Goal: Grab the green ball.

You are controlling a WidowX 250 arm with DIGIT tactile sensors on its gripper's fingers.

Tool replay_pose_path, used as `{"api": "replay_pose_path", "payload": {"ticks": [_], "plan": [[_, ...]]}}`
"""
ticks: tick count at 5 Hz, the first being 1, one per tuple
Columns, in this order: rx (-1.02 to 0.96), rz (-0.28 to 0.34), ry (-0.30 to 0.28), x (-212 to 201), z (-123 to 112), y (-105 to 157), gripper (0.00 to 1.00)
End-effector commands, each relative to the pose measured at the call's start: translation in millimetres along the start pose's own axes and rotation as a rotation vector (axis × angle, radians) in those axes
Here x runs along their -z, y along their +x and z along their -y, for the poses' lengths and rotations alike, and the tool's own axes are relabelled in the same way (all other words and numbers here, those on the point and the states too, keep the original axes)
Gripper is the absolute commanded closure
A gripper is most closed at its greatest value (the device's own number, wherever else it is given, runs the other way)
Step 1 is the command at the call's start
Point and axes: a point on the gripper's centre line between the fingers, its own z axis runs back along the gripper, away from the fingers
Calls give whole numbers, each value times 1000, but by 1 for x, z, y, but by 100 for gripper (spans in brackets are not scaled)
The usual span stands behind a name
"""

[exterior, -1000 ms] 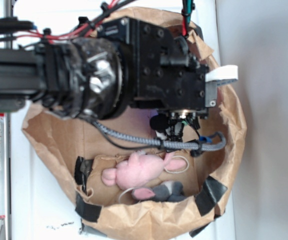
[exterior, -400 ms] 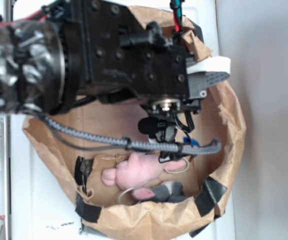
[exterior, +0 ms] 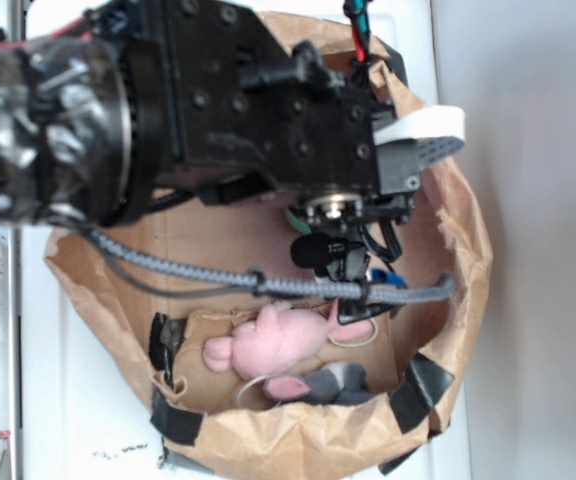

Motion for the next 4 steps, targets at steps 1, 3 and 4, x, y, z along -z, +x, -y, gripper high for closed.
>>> {"api": "replay_pose_path", "payload": {"ticks": [1, 3, 4], "plan": [[7, 27, 56, 7, 2, 18, 0], [55, -21, 168, 43, 9, 8, 0], [91, -26, 178, 43, 11, -6, 0]]}}
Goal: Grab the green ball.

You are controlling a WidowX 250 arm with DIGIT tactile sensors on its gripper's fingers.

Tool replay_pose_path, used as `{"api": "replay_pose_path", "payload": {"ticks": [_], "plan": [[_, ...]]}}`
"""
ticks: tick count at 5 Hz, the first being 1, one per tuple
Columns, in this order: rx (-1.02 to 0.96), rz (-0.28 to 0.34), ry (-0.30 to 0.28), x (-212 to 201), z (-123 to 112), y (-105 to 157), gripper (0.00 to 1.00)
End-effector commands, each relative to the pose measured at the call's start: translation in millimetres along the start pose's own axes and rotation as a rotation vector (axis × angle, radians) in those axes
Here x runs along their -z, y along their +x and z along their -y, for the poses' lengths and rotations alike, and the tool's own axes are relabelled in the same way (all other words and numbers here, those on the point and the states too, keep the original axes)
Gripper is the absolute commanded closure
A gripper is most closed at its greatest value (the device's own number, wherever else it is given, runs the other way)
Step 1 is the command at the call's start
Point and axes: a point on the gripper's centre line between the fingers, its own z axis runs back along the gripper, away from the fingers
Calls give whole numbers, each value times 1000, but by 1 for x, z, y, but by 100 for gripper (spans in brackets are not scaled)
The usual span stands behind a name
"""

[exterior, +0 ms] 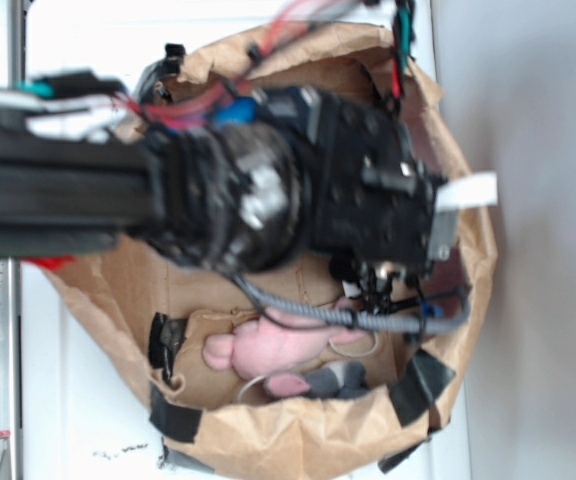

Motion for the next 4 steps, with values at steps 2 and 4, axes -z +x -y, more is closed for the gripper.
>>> {"api": "replay_pose_path", "payload": {"ticks": [2, 4], "plan": [[46, 17, -54, -25, 3, -20, 100], [-19, 30, -97, -40, -7, -3, 100]]}}
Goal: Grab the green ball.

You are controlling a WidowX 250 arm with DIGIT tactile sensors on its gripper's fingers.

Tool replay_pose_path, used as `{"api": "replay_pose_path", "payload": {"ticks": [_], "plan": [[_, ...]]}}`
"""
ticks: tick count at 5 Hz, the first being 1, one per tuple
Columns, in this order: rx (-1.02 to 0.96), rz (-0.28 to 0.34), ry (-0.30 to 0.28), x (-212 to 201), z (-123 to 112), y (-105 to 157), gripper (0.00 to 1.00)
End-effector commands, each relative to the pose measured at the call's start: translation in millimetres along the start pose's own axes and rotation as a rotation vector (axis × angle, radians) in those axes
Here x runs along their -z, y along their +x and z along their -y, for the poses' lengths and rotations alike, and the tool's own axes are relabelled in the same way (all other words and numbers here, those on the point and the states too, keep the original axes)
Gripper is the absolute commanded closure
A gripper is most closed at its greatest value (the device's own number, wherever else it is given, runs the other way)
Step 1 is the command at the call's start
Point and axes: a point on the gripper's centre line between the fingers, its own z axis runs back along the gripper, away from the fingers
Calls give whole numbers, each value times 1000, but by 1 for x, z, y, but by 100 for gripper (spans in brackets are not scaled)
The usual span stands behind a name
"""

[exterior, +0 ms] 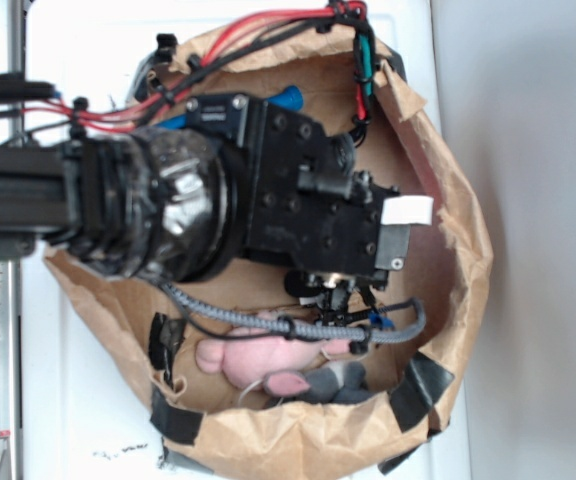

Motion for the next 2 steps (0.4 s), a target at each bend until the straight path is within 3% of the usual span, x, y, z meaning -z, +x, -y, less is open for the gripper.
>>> {"api": "replay_pose_path", "payload": {"ticks": [1, 2], "plan": [[-60, 88, -85, -56, -16, 30, 100], [-103, 110, -135, -97, -27, 32, 100]]}}
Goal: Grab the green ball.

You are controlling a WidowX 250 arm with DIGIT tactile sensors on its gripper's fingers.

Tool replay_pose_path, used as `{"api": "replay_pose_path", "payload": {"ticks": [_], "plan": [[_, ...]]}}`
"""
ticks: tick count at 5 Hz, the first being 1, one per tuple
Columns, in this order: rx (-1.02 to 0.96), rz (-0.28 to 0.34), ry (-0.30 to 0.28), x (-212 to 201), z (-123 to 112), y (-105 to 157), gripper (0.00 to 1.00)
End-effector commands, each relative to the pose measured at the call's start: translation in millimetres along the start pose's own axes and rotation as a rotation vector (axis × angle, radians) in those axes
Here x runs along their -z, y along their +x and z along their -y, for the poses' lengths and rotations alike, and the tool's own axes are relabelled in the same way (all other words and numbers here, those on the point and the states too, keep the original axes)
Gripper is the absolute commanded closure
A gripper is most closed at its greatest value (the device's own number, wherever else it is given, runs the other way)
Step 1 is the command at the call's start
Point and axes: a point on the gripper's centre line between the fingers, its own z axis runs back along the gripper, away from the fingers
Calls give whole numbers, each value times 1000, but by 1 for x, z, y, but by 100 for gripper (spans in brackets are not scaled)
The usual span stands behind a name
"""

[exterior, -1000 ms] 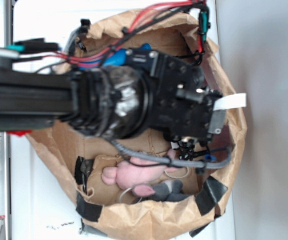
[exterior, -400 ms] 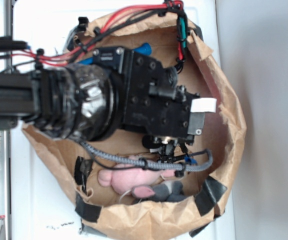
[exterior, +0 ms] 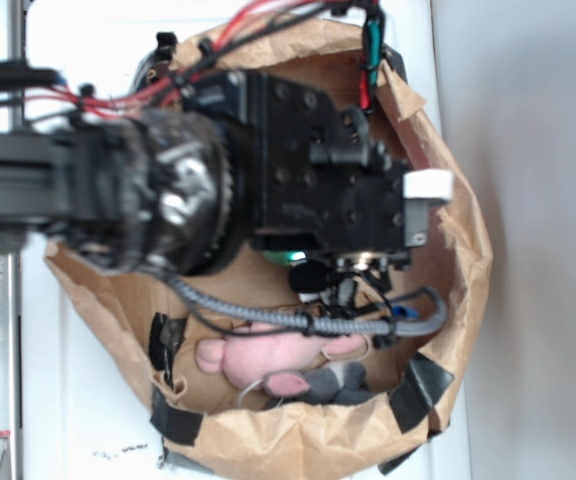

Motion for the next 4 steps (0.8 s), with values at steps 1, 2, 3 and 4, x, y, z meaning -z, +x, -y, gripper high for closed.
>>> {"api": "replay_pose_path", "payload": {"ticks": [1, 2, 3, 4], "plan": [[-77, 125, -104, -105, -23, 18, 100], [-65, 79, -95, -130, -25, 15, 100], [-30, 72, -54, -143, -18, 8, 100], [-26, 88, 7, -145, -10, -4, 100]]}}
